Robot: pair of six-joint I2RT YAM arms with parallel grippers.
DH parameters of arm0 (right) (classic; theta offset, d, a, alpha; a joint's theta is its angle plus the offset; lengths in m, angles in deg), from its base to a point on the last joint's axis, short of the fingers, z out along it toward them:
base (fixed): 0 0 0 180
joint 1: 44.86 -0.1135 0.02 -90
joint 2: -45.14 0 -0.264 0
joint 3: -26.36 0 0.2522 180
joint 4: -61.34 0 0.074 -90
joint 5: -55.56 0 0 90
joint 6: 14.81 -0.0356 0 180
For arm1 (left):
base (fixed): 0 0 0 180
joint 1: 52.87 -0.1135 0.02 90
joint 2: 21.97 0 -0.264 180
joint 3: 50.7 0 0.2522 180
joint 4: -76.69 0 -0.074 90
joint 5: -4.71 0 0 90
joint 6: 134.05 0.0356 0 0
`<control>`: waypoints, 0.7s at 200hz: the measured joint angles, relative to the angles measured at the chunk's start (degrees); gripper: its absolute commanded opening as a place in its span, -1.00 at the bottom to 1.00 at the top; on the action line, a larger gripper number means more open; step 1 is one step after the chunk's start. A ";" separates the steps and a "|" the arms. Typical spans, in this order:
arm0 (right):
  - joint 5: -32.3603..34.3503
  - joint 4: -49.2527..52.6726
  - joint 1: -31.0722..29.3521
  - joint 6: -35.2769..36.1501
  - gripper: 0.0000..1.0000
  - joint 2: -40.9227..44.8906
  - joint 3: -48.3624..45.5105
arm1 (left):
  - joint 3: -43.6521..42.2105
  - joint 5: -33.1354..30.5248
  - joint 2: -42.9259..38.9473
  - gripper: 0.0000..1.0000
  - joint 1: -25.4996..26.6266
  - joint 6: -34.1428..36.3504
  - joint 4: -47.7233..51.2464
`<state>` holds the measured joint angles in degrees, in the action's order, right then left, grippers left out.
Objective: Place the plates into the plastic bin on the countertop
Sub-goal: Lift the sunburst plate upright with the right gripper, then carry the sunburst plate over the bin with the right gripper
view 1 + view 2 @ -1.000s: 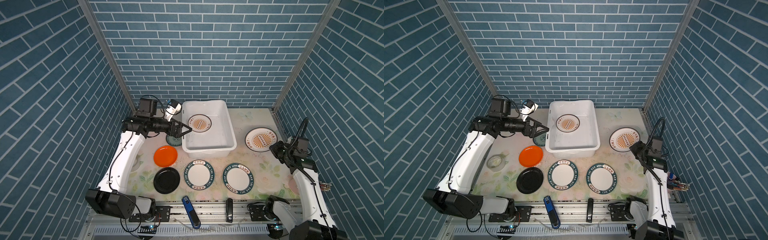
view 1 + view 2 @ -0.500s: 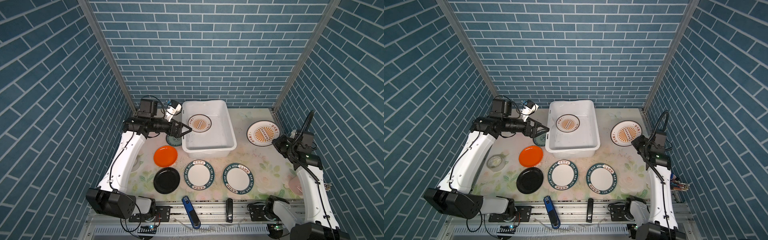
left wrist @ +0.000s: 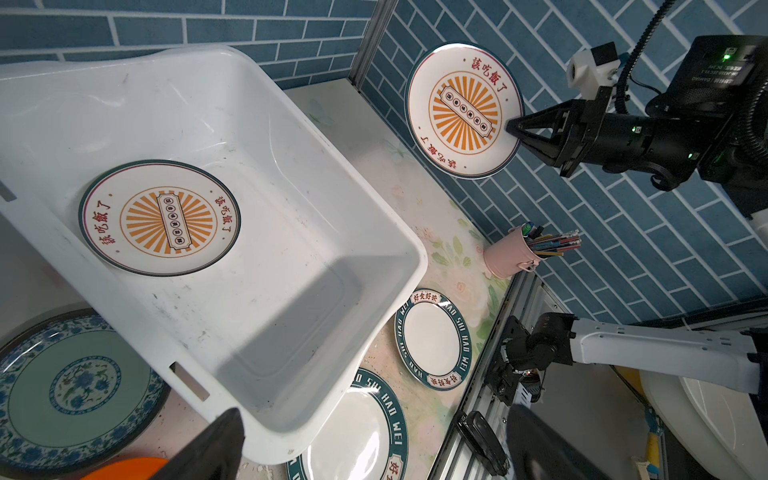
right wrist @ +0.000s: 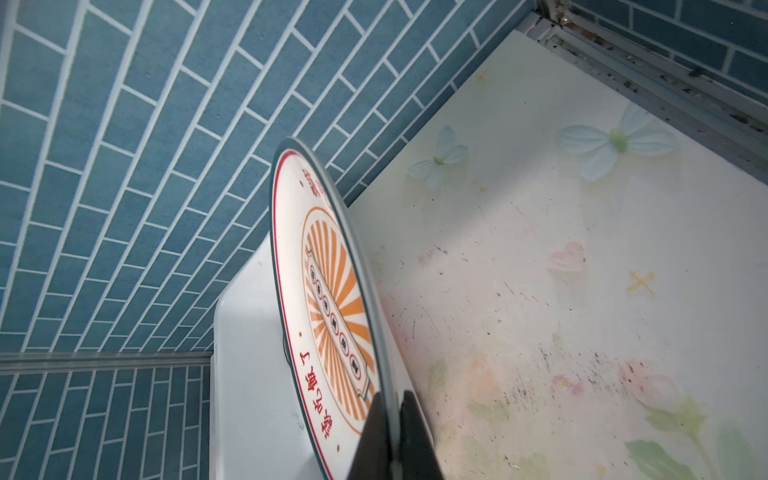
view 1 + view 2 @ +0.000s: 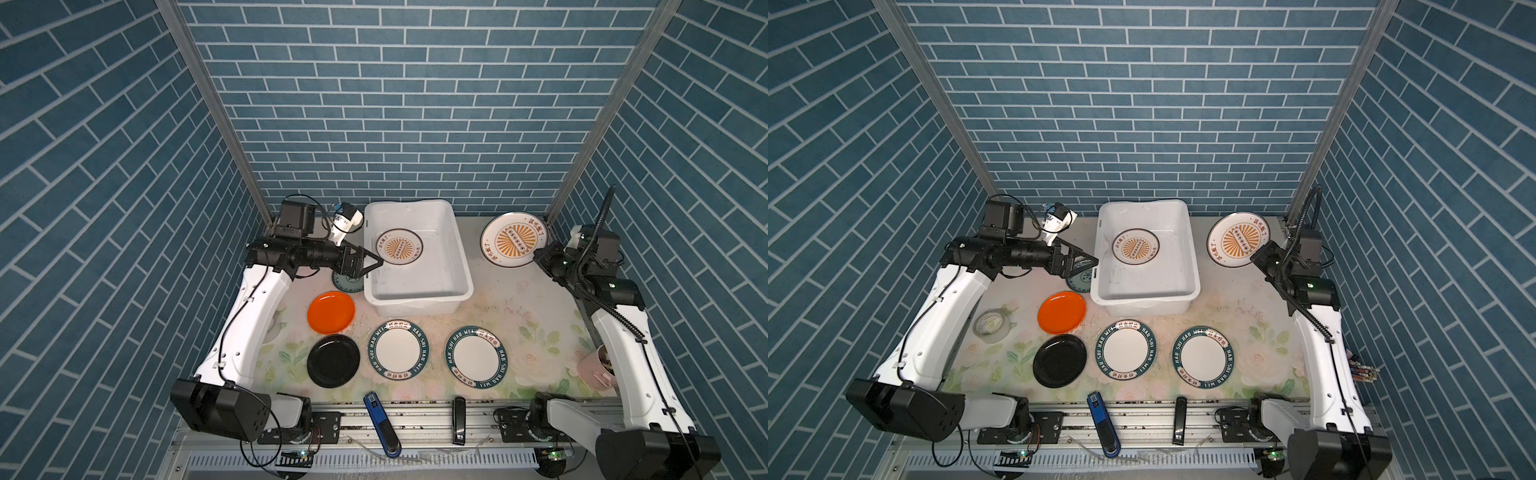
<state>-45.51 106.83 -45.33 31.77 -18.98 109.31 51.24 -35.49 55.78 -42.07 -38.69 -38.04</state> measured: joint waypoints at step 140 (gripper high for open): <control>4.98 -7.52 -23.69 0.02 -1.00 -30.67 21.62 | -0.59 1.03 -2.95 0.99 -3.41 -3.26 -3.10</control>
<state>-40.53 99.31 -69.02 31.79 -49.64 130.93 50.65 -34.46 52.83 -45.48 -41.94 -41.14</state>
